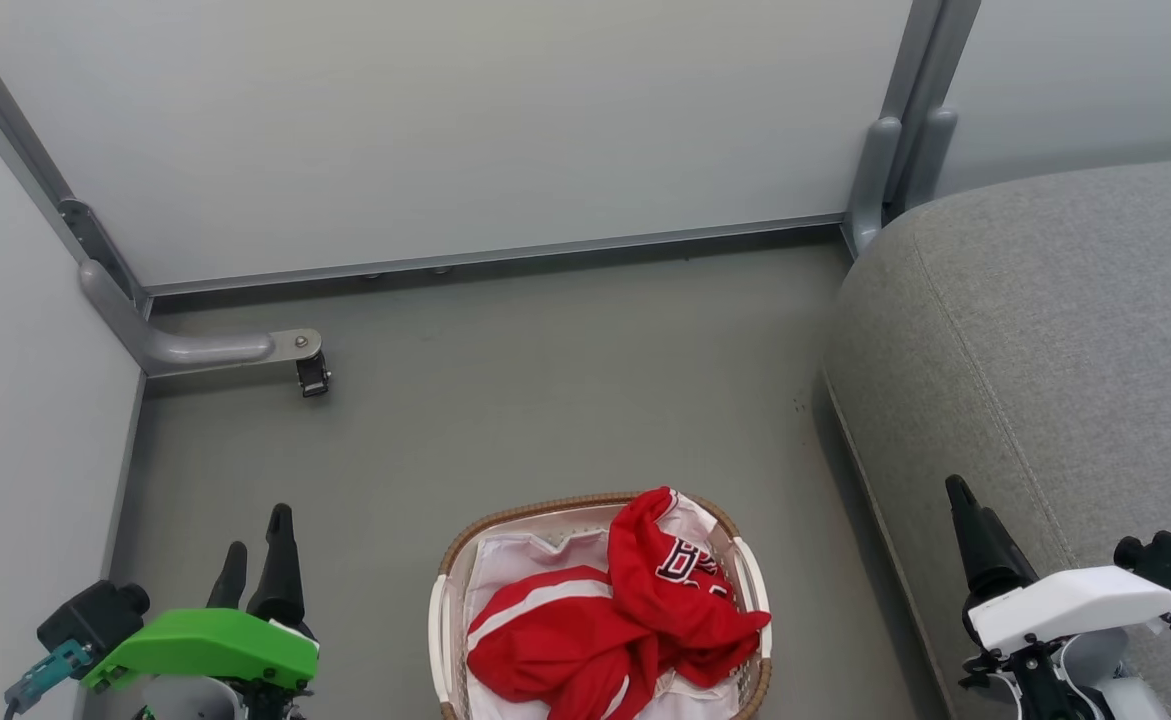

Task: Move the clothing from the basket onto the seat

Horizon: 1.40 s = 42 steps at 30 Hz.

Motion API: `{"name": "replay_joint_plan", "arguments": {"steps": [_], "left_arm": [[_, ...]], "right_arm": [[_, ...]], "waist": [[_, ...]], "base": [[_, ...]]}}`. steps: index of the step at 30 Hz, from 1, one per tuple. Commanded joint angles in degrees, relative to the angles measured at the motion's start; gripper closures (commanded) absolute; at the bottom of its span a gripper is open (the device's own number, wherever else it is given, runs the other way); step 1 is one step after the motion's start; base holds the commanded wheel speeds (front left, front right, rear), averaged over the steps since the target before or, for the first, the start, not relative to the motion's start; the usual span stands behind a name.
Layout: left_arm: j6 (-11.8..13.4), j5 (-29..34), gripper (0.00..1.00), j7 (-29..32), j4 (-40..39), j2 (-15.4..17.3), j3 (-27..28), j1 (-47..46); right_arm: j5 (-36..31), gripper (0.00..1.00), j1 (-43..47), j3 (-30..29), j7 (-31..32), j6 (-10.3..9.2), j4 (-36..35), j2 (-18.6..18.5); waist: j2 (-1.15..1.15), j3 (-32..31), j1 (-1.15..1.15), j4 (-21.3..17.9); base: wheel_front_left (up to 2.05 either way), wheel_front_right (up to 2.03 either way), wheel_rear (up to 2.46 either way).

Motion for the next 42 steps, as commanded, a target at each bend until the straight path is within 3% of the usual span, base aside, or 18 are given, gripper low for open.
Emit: {"name": "replay_joint_plan", "arguments": {"steps": [1,19,42], "left_arm": [[0.70,2.57,0.00,-0.70,-0.69,1.01,-0.88,0.01],[5.54,14.56,0.00,-4.09,-3.28,3.18,-5.84,-0.52],[5.41,28.92,0.00,-7.65,-1.34,2.91,-6.71,-2.80]], "right_arm": [[-2.27,0.00,-1.59,0.50,-0.81,0.02,-0.46,-0.71],[-15.03,0.00,-3.32,3.05,-4.22,0.02,0.89,-1.98],[-29.33,0.00,-6.75,5.33,-7.80,0.02,4.45,-3.72]], "waist": [[0.00,0.00,0.00,0.02],[0.00,0.15,0.00,0.11],[0.00,0.55,0.00,0.20]], "base": [[0.00,0.00,0.00],[0.00,0.00,0.00],[0.00,0.00,0.00]]}}
